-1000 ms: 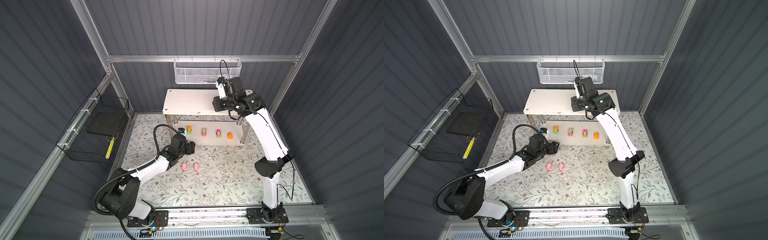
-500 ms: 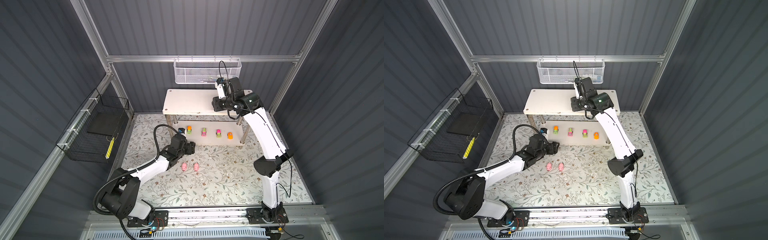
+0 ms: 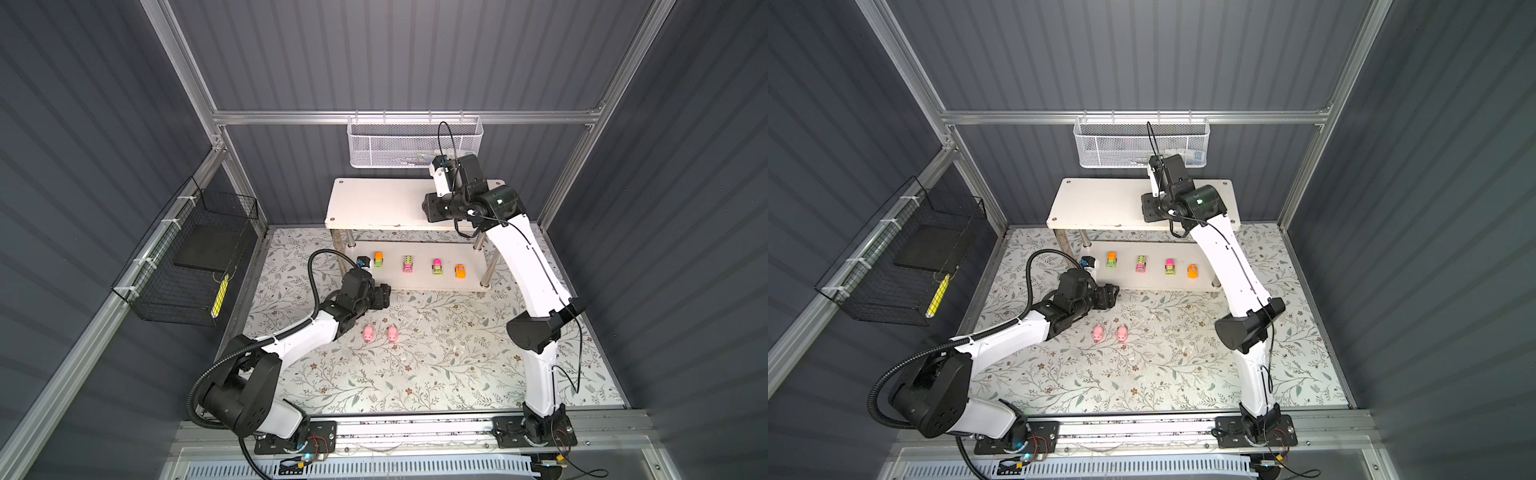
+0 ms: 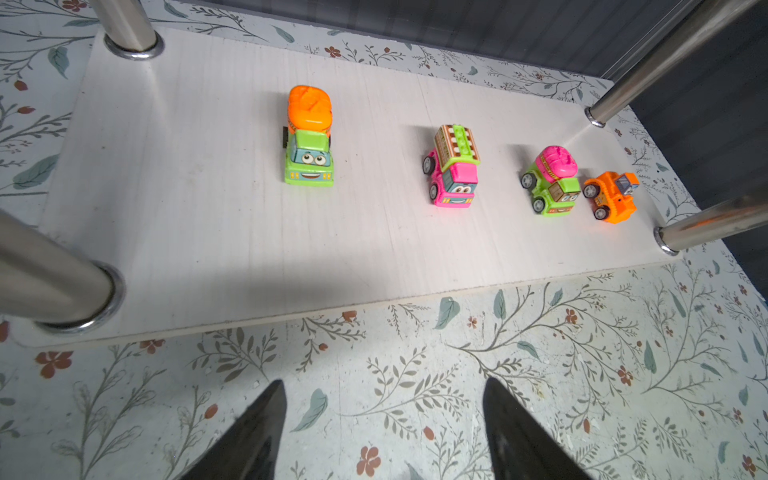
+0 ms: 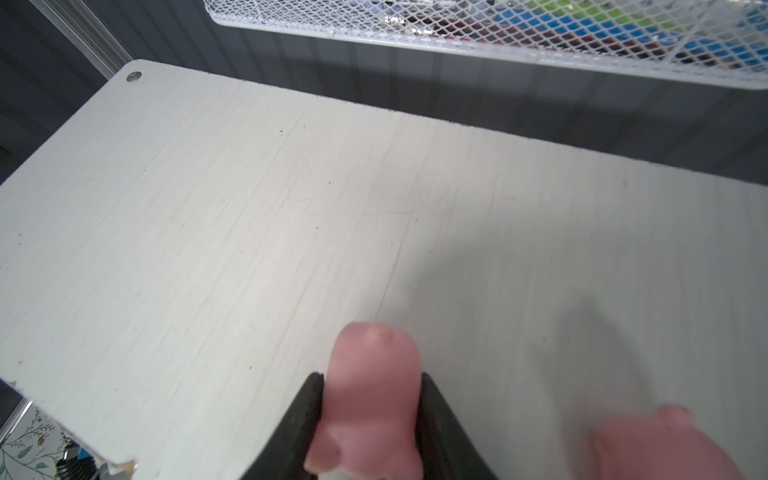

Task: Place and organize the plastic toys onto the shelf
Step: 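Lower the pig beside the other two pigs and open the right gripper, then withdraw the right gripper down toward the last pink pig while the left gripper lowers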

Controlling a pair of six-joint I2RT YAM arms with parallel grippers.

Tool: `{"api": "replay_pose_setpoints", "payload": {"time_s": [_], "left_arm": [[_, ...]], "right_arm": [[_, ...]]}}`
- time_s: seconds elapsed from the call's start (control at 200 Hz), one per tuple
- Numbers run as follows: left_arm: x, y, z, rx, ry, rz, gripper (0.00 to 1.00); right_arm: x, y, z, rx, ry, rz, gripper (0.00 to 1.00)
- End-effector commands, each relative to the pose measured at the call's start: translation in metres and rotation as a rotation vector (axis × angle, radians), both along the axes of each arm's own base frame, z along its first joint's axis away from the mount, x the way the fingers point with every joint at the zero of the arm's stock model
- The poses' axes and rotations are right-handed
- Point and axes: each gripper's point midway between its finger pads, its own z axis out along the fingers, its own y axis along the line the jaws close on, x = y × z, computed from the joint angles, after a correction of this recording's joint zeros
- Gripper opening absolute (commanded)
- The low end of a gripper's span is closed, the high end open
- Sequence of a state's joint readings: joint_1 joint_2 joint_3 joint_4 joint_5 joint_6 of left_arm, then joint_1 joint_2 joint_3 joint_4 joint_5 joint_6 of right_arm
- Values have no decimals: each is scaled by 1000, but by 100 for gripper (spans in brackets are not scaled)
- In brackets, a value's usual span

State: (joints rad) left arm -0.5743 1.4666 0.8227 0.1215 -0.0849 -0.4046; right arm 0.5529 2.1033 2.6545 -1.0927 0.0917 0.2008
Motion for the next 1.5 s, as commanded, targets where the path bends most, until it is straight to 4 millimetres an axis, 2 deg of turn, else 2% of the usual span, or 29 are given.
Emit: {"api": "replay_pose_setpoints", "payload": {"time_s": [0.0,0.305,0.415,0.65,1.05,1.256,1.391,1.496], "left_arm": [[4,0,-2,-7,3,1,75],[3,1,-3,-8,4,2,75],[3,1,-3,-8,4,3,75],[2,2,-2,-10,0,5,75],[1,4,-1,-10,0,11,75],[1,5,0,-9,2,14,75],[-1,8,0,2,4,24,75],[-3,12,-2,13,12,35,75]], "right_arm": [[5,1,-3,4,2,-1,39],[5,1,-2,13,1,1,42],[5,2,0,23,-1,2,48],[2,0,17,47,-39,-1,61],[-10,-10,61,83,-149,-1,67],[-26,-17,87,108,-214,8,69],[-47,-17,104,118,-269,36,71],[-67,-14,109,117,-321,73,72]]}}
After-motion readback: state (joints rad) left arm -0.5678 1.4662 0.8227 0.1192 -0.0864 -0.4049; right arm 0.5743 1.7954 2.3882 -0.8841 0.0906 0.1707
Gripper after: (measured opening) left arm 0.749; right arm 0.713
